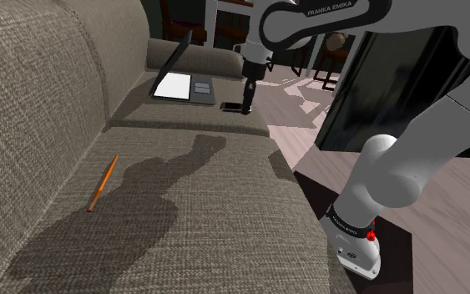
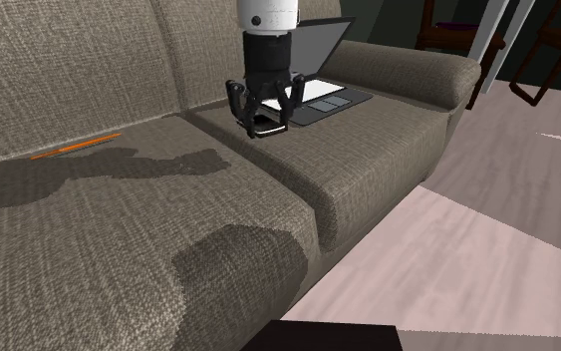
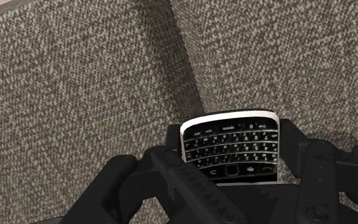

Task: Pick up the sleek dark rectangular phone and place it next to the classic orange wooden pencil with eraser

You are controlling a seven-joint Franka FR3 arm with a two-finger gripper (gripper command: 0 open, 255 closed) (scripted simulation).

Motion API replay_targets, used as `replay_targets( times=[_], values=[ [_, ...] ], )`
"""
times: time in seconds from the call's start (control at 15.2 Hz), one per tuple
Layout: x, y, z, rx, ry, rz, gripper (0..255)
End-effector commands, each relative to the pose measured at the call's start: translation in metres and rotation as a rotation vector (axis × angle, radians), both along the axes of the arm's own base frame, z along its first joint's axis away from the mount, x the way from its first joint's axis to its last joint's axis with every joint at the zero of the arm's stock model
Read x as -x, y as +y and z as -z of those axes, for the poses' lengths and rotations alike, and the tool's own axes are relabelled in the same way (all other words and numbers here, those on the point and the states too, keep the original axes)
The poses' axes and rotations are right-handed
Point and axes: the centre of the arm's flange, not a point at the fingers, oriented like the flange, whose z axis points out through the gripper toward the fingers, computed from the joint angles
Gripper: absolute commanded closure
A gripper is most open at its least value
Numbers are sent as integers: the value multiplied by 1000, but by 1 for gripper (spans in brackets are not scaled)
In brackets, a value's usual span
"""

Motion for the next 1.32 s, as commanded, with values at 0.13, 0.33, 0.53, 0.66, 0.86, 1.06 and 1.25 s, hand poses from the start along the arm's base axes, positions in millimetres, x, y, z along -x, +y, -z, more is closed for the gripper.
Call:
replay_targets(
  times=[0.13, 0.33, 0.53, 0.66, 0.86, 1.06, 1.25],
  values=[
    [8, 52, -3, 0, 0, 2, 255],
    [14, 91, -3, 0, 0, 2, 255],
    [20, 130, -4, 0, 0, 2, 255],
    [24, 156, -4, 0, 0, 2, 255],
    [30, 195, -5, 0, 0, 2, 255],
    [36, 234, -5, 0, 0, 2, 255],
    [42, 274, -6, 0, 0, 2, 255]
  ],
)
